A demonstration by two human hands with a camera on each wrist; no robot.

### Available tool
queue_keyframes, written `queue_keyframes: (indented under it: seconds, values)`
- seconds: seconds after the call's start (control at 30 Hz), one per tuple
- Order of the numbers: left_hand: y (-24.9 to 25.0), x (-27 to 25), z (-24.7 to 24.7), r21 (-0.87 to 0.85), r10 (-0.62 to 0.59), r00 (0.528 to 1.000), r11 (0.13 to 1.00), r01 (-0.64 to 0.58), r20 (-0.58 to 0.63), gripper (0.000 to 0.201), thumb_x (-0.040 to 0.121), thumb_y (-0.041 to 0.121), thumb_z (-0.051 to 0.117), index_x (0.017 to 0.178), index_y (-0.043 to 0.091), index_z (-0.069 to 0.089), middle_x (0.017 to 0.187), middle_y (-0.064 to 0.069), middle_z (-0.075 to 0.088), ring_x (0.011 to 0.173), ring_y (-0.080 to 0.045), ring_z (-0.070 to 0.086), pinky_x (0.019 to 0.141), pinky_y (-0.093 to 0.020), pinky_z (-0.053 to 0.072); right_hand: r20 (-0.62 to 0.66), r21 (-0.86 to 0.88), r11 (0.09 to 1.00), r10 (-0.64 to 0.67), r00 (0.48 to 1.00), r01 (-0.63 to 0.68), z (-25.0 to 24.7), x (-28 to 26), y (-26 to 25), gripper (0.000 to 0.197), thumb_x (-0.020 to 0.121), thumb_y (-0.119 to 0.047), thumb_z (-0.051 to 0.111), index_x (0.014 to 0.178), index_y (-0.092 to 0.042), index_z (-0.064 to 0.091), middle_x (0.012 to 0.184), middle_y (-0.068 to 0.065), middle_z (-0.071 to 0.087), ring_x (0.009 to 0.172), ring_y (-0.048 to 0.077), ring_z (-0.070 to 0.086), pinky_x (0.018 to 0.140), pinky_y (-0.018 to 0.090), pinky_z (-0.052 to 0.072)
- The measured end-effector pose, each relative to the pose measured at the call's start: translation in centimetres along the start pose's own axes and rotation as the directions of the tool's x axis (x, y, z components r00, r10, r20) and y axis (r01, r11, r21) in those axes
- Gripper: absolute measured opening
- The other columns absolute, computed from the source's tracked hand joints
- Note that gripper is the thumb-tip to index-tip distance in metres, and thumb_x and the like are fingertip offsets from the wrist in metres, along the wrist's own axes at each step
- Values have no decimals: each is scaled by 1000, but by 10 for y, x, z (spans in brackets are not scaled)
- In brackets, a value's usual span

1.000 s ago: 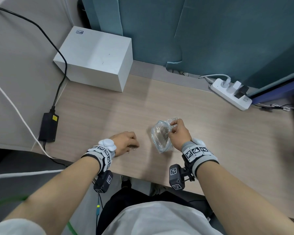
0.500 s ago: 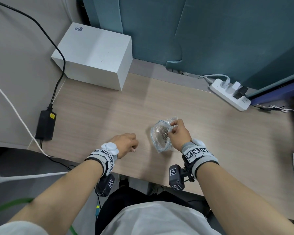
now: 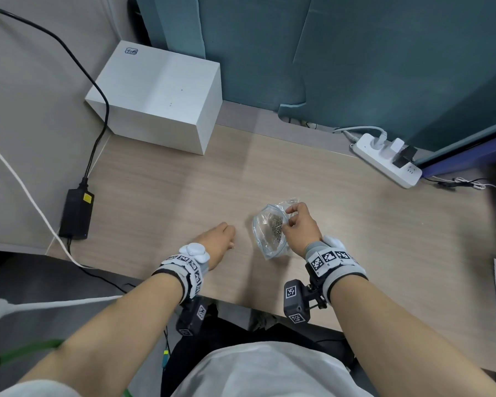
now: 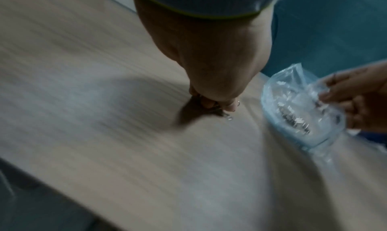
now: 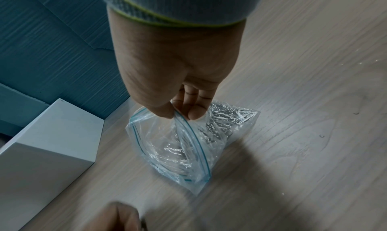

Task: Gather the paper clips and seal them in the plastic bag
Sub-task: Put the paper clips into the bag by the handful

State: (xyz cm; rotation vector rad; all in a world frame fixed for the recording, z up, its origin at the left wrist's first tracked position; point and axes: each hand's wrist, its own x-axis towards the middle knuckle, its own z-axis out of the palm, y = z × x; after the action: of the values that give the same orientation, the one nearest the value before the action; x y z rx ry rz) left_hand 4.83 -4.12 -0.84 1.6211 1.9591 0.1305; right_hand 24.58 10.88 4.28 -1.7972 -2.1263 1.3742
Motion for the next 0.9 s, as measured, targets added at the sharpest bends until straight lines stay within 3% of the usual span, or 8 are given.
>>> queue_keyframes:
  seconds: [0.1, 0.27, 0.33, 0.47, 0.57, 0.77, 0.9]
  values:
    - [35, 17, -6, -253, -3, 990, 967, -32, -138, 7, 94, 16, 65, 98, 17, 58, 99, 1, 54, 84, -22, 55, 74, -33, 42, -6, -6, 1000, 6, 1000, -6, 1, -1, 1, 27, 92, -13, 57, 109, -31, 47, 80, -3, 64, 80, 27, 65, 75, 41, 55]
    - [70, 31, -17, -433, 33, 985, 895, -103, -167, 25, 84, 9, 74, 107, 18, 69, 103, 1, 64, 88, -14, 62, 84, -25, 48, -12, -15, 1000, -10, 1000, 10, 1, -3, 0, 27, 92, -13, 57, 110, -30, 47, 80, -2, 63, 80, 26, 64, 75, 38, 52]
    - [52, 25, -20, -405, -4, 981, 911, -77, -196, 22, 85, 9, 72, 104, 20, 70, 99, 5, 63, 87, -11, 62, 84, -25, 48, -7, -7, 1000, -2, 1000, 2, 0, -2, 0, 27, 92, -13, 57, 110, -31, 47, 81, -2, 64, 78, 25, 63, 75, 39, 54]
    - [-10, -5, -18, -329, -211, 954, 935, 134, -211, 17, 82, 11, 75, 95, 21, 72, 92, 8, 59, 80, -9, 57, 77, -23, 45, -4, 4, 1000, 3, 1000, -3, -2, 0, 1, 27, 93, -11, 56, 110, -30, 47, 81, -2, 63, 76, 23, 61, 76, 43, 57]
    - [-33, -26, -9, -303, -266, 950, 930, 208, -163, 20, 78, 15, 82, 94, 23, 73, 94, 7, 60, 81, -12, 62, 79, -28, 52, 11, 21, 1000, 3, 1000, -4, 1, 0, -1, 26, 93, -12, 57, 109, -30, 47, 82, 1, 65, 78, 24, 62, 76, 45, 58]
    - [-13, -28, 5, -181, -249, 954, 959, 219, -166, 27, 81, 36, 79, 106, 31, 67, 104, 11, 56, 94, -15, 60, 80, -33, 52, 27, 8, 1000, -6, 1000, 6, 6, -2, -6, 26, 93, -14, 58, 107, -32, 47, 89, 2, 68, 83, 26, 64, 76, 39, 55]
    - [10, -16, 4, -113, -294, 938, 954, 277, -182, 26, 85, 43, 75, 104, 27, 68, 106, 8, 59, 96, -19, 60, 76, -32, 50, 25, -5, 1000, -9, 1000, 9, 5, -3, -6, 27, 92, -13, 58, 105, -34, 47, 85, 2, 68, 82, 26, 66, 78, 46, 58]
